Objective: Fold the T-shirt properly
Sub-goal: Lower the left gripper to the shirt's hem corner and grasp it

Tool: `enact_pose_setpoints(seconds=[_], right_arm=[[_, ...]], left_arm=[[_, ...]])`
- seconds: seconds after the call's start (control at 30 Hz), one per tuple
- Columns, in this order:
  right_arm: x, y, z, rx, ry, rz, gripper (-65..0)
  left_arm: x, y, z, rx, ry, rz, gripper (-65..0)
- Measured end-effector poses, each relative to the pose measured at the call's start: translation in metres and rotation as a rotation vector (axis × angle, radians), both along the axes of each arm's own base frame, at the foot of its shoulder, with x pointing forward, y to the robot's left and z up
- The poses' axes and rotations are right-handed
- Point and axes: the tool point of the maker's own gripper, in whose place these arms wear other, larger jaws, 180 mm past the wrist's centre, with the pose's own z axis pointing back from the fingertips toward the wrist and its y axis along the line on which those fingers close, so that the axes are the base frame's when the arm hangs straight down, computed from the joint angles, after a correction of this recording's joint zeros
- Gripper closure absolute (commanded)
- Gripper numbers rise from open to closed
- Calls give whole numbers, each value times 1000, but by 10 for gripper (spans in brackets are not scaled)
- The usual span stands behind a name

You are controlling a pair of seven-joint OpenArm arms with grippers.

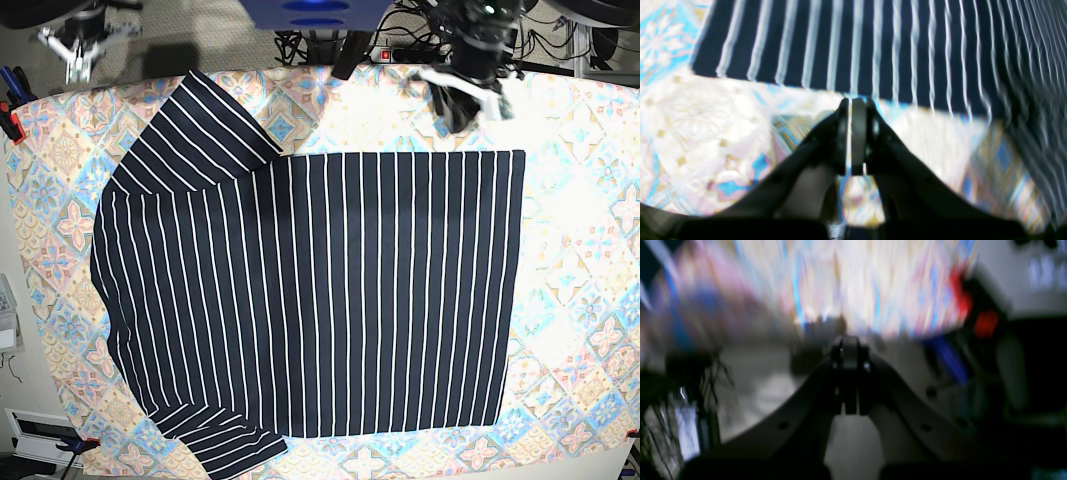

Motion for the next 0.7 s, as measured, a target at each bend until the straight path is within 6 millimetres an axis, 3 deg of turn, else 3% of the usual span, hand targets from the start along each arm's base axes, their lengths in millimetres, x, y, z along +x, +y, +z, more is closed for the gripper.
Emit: enact_pose_setpoints(seconds=[0.07,0.17,0.23,0.33,0.47,0.6,0.7], right_arm=[[5,1,4,1,-4,4,0],[-8,0,-3,5,50,-17,0],[-4,0,-3,5,41,-18,0],[12,0,2,3,-7,-11,0],[6,-1,0,3,14,-18,0],[18,0,3,4,-21,-13,0],[17,0,2,3,-14,-16,0]], left_arm=[[6,6,1,-95,2,60,-1],[12,19,4,-237,12,148,-2],[15,25,3,-317,30,182,-6],[18,32,-5,-421,68,222,-64],[20,55,-5,-484,45,307,-147],[19,56,-15,-562,59,347,-166],[15,57,-29,-641,75,400,-167]])
